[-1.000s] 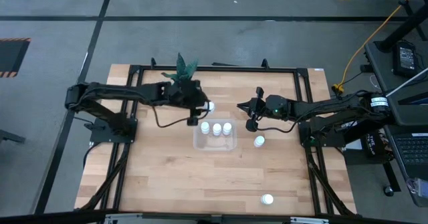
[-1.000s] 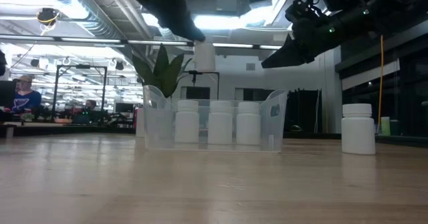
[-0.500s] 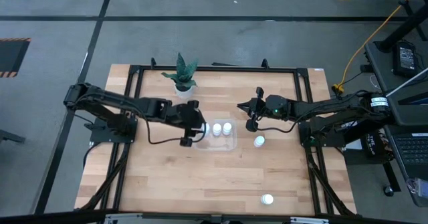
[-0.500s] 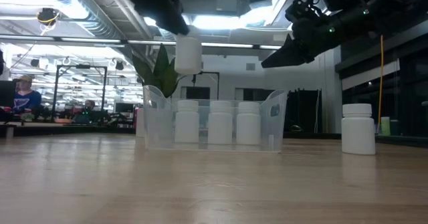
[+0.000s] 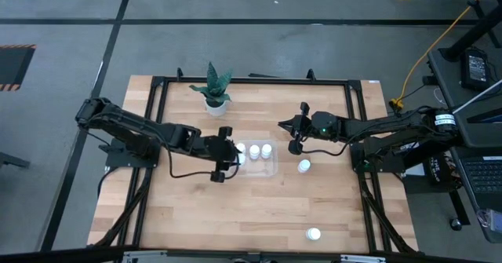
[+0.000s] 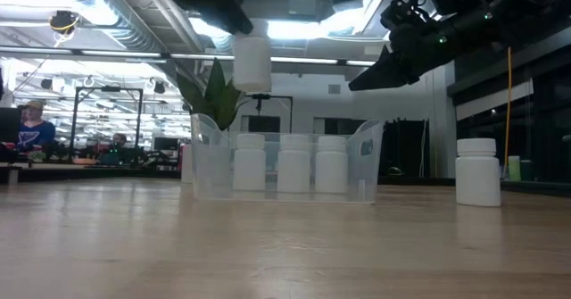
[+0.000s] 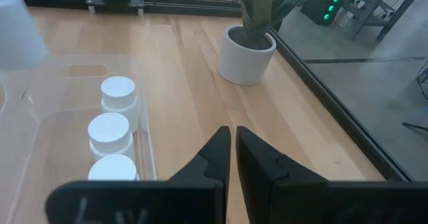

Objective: Pick and place pill bottles into a basket
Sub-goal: Put the white medicine bottle into the transparent bin

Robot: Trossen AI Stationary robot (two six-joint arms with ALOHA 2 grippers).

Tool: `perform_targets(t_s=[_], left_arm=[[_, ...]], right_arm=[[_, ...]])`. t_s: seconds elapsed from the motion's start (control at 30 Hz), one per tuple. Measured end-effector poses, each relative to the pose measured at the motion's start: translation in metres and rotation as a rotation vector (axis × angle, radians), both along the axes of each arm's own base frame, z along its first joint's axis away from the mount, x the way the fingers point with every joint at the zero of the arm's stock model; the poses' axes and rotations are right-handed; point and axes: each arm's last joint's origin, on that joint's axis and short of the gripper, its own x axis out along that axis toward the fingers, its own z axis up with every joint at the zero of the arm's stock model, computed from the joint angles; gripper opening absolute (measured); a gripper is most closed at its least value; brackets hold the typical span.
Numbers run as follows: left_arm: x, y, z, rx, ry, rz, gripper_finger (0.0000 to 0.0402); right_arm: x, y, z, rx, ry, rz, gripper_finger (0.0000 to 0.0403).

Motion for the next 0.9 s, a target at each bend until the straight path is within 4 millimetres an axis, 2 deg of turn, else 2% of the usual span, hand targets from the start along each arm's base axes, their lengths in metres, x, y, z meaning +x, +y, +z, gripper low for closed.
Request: perform_targets(t_s=[0.37, 0.9], left_arm=[[0.024, 0.005, -0.04, 0.008, 0.118, 0.047, 0.0149], [0.039, 0.014, -0.069, -0.004, 0.173, 0.134, 0.0149]], right_arm=[[0.0, 0.0, 0.0, 0.0, 0.004, 0.0, 0.003], [0.0, 0.0, 0.0, 0.0, 0.006, 0.0, 0.003]])
